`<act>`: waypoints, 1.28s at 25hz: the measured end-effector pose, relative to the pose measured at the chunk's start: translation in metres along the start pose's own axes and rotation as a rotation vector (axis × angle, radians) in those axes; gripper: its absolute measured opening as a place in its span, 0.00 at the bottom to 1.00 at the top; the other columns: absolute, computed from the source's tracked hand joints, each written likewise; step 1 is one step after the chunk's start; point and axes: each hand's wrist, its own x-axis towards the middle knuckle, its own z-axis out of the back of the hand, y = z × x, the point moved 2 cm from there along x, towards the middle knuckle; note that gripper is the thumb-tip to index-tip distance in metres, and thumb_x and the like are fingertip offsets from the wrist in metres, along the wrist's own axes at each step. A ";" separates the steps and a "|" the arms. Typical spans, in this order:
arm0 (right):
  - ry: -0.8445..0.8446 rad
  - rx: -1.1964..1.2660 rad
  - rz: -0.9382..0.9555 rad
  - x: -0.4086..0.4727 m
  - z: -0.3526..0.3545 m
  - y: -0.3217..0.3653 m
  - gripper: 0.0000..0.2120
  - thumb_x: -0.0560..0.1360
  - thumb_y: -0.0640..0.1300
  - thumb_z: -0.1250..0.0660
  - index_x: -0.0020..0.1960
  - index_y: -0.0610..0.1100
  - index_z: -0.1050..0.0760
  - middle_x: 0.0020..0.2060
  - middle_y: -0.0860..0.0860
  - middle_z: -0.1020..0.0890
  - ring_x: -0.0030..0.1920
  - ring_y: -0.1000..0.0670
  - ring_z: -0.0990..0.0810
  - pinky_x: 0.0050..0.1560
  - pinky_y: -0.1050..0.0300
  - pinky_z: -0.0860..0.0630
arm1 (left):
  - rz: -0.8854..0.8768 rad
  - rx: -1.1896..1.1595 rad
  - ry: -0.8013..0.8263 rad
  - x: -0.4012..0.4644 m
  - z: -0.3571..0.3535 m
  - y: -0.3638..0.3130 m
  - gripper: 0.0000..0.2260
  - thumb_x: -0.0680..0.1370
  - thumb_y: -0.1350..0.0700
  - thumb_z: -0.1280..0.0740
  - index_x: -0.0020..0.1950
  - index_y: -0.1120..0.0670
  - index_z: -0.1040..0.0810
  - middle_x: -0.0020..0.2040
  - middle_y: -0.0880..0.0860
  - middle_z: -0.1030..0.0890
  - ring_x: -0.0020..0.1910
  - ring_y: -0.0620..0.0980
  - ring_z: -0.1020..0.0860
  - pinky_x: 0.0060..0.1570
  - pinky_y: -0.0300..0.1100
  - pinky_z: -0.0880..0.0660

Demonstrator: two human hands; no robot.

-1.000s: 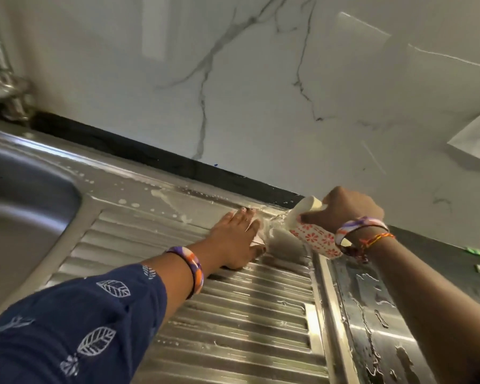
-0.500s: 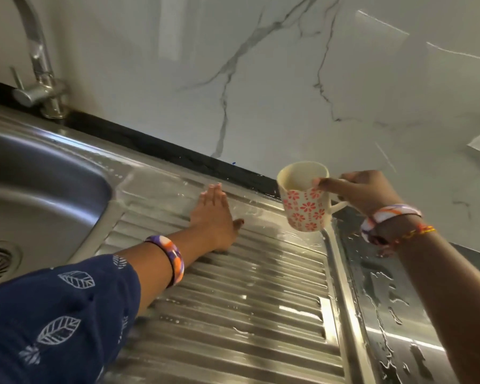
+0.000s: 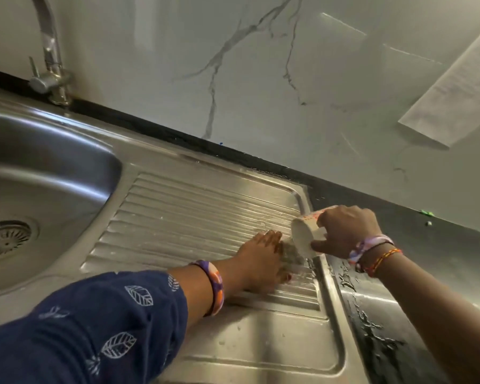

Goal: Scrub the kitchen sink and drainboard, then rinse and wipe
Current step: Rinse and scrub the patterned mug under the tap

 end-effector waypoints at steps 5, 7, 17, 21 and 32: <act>-0.154 0.021 0.144 -0.028 0.028 0.053 0.21 0.73 0.64 0.38 0.58 0.52 0.23 0.52 0.53 0.18 0.52 0.50 0.19 0.46 0.60 0.28 | 0.046 -0.050 0.012 -0.055 -0.016 -0.004 0.35 0.80 0.40 0.50 0.77 0.61 0.59 0.77 0.59 0.57 0.77 0.54 0.58 0.75 0.46 0.60; -0.194 0.042 0.192 -0.030 0.040 0.077 0.21 0.73 0.63 0.38 0.58 0.51 0.23 0.52 0.52 0.18 0.53 0.49 0.20 0.48 0.59 0.29 | 0.102 -0.068 0.013 -0.080 -0.019 0.009 0.36 0.80 0.40 0.48 0.77 0.60 0.59 0.78 0.57 0.58 0.77 0.53 0.58 0.76 0.45 0.60; -0.313 0.167 0.177 0.012 0.118 0.209 0.22 0.72 0.62 0.37 0.59 0.50 0.23 0.53 0.51 0.18 0.52 0.47 0.20 0.42 0.58 0.35 | 0.169 0.078 0.007 -0.192 0.005 0.169 0.34 0.80 0.40 0.52 0.78 0.59 0.57 0.78 0.58 0.56 0.77 0.52 0.56 0.74 0.44 0.59; -0.298 0.352 0.057 0.049 0.154 0.267 0.25 0.69 0.66 0.36 0.58 0.50 0.22 0.52 0.52 0.18 0.49 0.49 0.21 0.42 0.60 0.33 | 0.115 0.131 0.025 -0.241 0.031 0.251 0.27 0.80 0.43 0.44 0.72 0.60 0.37 0.74 0.58 0.38 0.72 0.55 0.38 0.71 0.44 0.41; 0.307 1.928 -0.494 0.135 0.179 0.428 0.12 0.69 0.54 0.28 0.40 0.46 0.25 0.35 0.50 0.23 0.37 0.54 0.27 0.38 0.60 0.32 | 0.602 -0.644 -0.447 -0.209 0.169 0.490 0.26 0.80 0.40 0.46 0.54 0.61 0.24 0.43 0.55 0.23 0.43 0.54 0.23 0.44 0.45 0.27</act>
